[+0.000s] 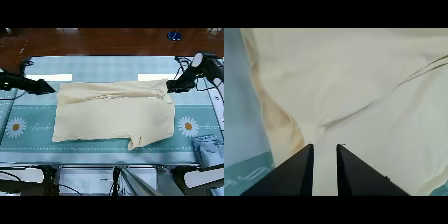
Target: Fold the shirts.
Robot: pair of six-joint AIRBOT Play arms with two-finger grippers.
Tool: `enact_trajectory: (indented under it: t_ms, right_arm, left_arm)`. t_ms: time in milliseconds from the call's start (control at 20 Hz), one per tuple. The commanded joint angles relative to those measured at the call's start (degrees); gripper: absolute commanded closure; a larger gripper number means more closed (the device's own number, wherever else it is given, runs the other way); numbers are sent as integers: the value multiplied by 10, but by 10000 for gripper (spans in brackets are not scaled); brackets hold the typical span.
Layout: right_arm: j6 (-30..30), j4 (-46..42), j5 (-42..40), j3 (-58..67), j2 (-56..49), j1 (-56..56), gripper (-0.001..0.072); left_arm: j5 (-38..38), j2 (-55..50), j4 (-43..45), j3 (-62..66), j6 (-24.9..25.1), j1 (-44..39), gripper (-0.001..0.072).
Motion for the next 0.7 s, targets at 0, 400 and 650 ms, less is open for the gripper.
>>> enact_trajectory:
  t_ms: [0,400,650]
  right_arm:
    - [-18,-34,87,-7,73,-32,224]
    - [-93,139,48,-236,199,-134,224]
    - [-103,149,31,-264,232,-150,227]
  left_arm:
    - [-106,60,82,12,-47,69,242]
    - [-130,212,93,-341,-36,160,90]
    - [-69,203,108,-395,-27,160,90]
